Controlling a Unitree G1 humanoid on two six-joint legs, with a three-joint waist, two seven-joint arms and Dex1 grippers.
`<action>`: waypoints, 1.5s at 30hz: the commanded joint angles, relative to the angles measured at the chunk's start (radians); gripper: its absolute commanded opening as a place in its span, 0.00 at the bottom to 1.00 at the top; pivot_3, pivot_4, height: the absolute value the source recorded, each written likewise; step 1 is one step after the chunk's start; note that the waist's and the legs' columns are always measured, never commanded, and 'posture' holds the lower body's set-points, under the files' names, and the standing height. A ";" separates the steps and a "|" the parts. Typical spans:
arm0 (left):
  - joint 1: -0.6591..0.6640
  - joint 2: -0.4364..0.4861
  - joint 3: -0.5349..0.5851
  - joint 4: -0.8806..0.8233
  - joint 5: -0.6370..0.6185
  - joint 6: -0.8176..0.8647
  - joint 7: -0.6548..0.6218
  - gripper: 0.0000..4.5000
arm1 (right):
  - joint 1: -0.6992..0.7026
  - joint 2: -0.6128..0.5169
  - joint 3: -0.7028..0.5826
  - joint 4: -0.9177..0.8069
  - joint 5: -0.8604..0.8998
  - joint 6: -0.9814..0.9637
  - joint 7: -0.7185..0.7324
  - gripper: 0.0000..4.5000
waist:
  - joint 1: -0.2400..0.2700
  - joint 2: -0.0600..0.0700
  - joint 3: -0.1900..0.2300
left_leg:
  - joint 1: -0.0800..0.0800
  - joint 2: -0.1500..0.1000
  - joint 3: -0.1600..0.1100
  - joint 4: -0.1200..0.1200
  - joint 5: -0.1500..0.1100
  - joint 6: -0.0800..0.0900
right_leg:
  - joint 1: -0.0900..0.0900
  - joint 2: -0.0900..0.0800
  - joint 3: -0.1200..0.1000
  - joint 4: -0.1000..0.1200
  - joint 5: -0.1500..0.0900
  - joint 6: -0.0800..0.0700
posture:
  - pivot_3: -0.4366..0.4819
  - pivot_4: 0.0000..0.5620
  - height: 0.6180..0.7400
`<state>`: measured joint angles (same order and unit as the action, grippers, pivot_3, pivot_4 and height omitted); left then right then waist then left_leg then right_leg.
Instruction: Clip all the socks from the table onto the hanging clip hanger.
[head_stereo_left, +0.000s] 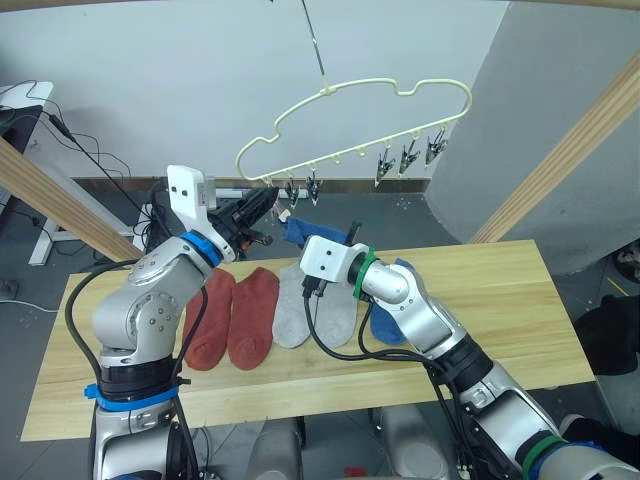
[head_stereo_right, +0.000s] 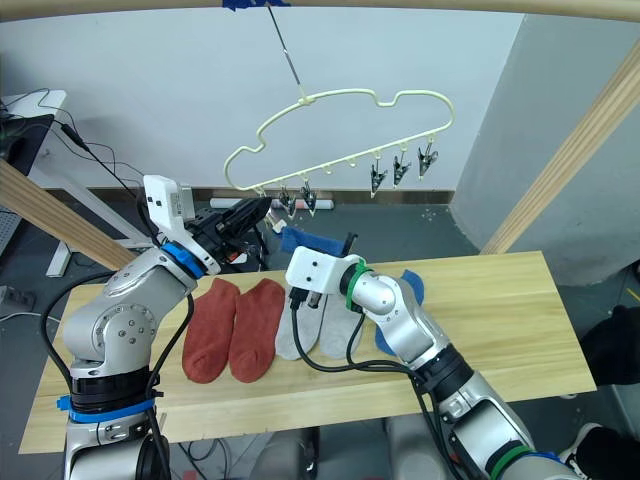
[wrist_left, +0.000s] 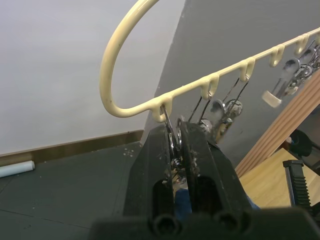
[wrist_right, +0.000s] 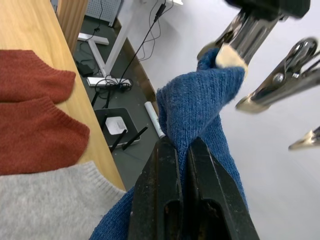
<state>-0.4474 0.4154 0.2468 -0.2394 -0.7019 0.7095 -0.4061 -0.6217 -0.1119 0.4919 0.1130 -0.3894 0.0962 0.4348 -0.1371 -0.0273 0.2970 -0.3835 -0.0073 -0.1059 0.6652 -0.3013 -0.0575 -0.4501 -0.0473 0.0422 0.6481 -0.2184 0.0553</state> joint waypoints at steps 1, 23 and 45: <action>-0.005 -0.002 0.001 -0.050 -0.009 -0.022 -0.006 0.00 | -0.015 0.015 -0.005 -0.027 0.002 -0.026 -0.009 0.00 | 0.000 0.000 0.000 | 0.000 0.000 0.000 0.000 0.000 0.000 | 0.000 0.000 0.000 0.000 0.000 0.000 | 0.29 0.52 1.00; 0.046 0.036 -0.009 -0.077 0.004 -0.019 -0.042 0.60 | -0.010 0.037 -0.014 -0.034 0.038 -0.048 -0.003 0.00 | -0.001 0.000 0.000 | 0.000 0.000 0.000 0.001 0.000 0.000 | 0.000 0.000 0.000 0.001 0.000 0.000 | 0.29 0.52 1.00; 0.151 0.013 -0.088 -0.150 0.280 -0.341 -0.016 0.60 | 0.163 -0.189 -0.200 -0.511 0.250 0.278 0.261 0.66 | 0.006 0.000 0.000 | 0.000 0.000 0.000 0.001 -0.001 0.002 | 0.000 -0.001 0.000 0.001 0.000 0.000 | 0.27 0.54 1.00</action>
<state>-0.3041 0.4361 0.1586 -0.3477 -0.4574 0.4270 -0.4433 -0.4728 -0.2821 0.3376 -0.2898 -0.1937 0.3390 0.6558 -0.1315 -0.0275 0.2966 -0.3835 -0.0077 -0.1056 0.6664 -0.3028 -0.0546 -0.4497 -0.0480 0.0423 0.6496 -0.2179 0.0554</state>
